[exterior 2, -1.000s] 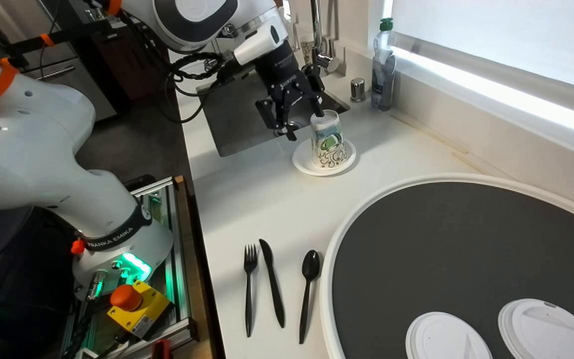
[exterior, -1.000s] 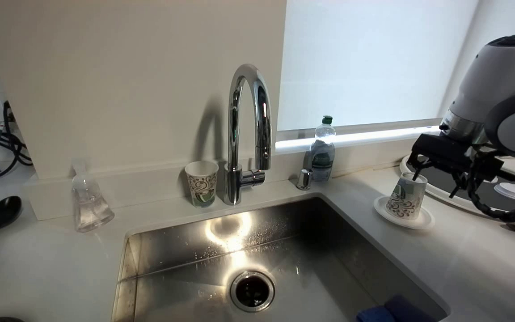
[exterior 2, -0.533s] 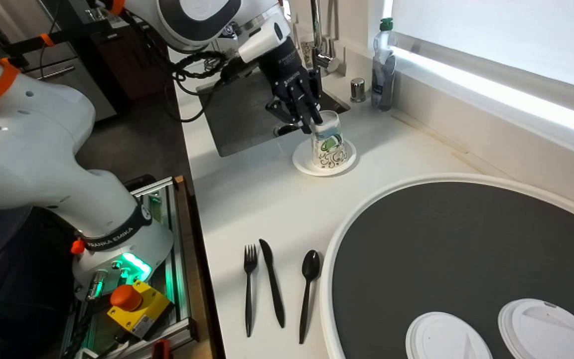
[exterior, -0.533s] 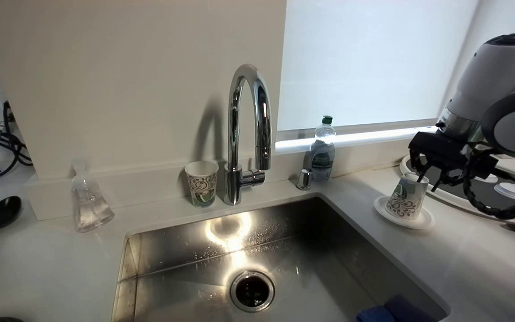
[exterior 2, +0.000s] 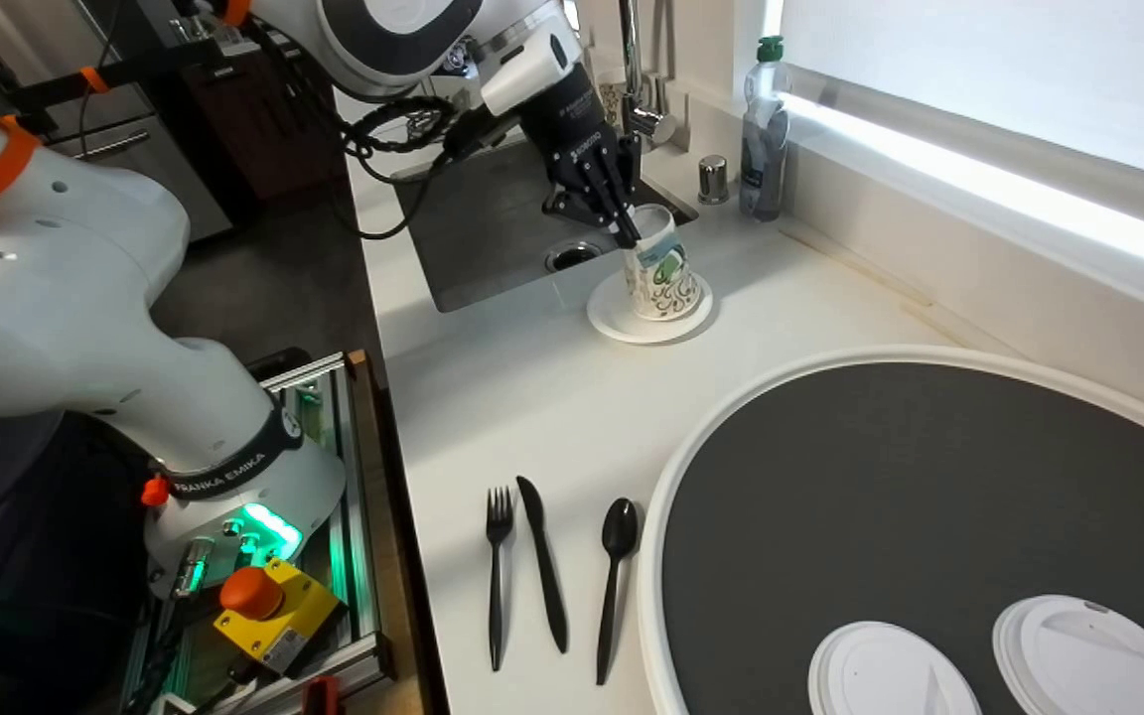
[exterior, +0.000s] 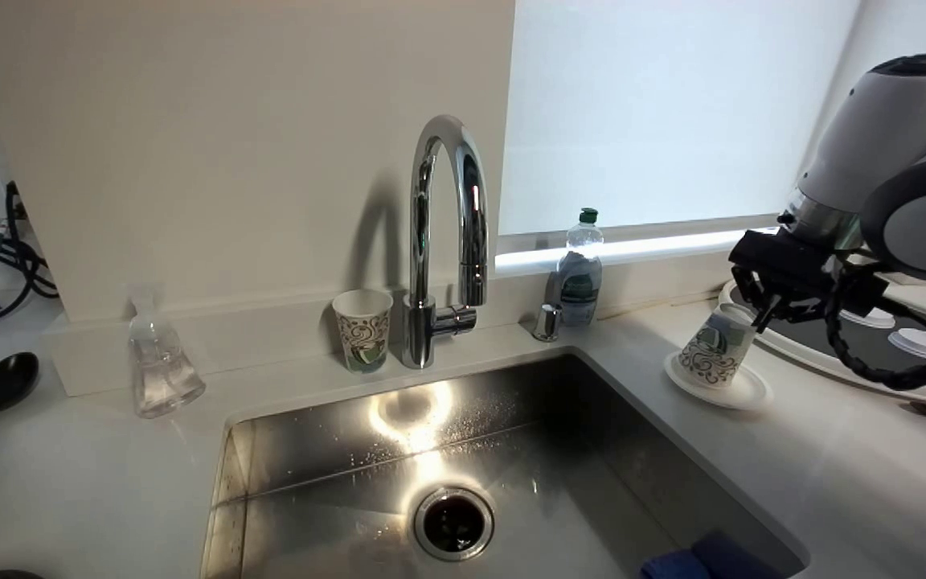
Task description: Remove the cup from the plate, then put the plate on the cup
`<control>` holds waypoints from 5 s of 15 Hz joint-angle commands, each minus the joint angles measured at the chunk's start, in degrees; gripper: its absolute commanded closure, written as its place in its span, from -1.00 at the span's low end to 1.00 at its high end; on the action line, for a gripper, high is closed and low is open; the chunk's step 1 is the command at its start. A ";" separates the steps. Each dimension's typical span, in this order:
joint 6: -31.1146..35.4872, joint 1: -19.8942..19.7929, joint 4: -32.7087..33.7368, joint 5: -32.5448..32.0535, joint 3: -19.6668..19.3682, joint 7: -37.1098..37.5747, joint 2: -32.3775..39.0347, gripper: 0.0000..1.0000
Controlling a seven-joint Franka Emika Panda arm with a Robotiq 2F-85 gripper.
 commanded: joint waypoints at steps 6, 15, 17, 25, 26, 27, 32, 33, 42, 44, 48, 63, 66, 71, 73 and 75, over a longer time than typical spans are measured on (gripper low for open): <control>1.14 2.62 5.83 -1.90 1.62 0.43 1.50 0.99; -0.34 8.73 11.06 -1.53 3.00 -6.00 7.82 0.99; -0.76 9.94 11.48 -1.69 2.75 -7.81 9.31 0.99; -4.24 10.41 14.04 -6.30 0.27 -9.93 12.91 0.99; -5.01 10.46 14.39 -6.76 -0.28 -10.11 13.14 0.99; -5.86 10.56 14.69 -7.10 -0.76 -10.48 13.39 0.99; -8.86 11.05 15.70 -7.46 -2.64 -11.41 13.94 0.40; -9.10 11.13 15.75 -7.36 -2.94 -11.49 13.63 0.29; -11.07 9.15 13.04 -6.80 -6.96 -10.92 6.98 -0.99; -12.49 8.63 10.93 -5.87 -7.63 -10.64 4.96 -1.00; -14.45 7.89 5.76 -4.04 -7.76 -8.62 1.97 -1.00; -13.78 7.58 -1.65 6.33 -7.48 -7.92 1.53 -1.00; -11.91 7.26 -2.52 6.40 -7.45 -6.74 2.08 -1.00; -5.96 6.32 -5.12 7.22 -8.17 -4.86 2.42 -1.00; -3.74 5.80 -3.85 7.45 -8.29 -4.70 4.34 -1.00; -1.21 5.27 -4.12 7.60 -8.30 -4.35 5.11 -1.00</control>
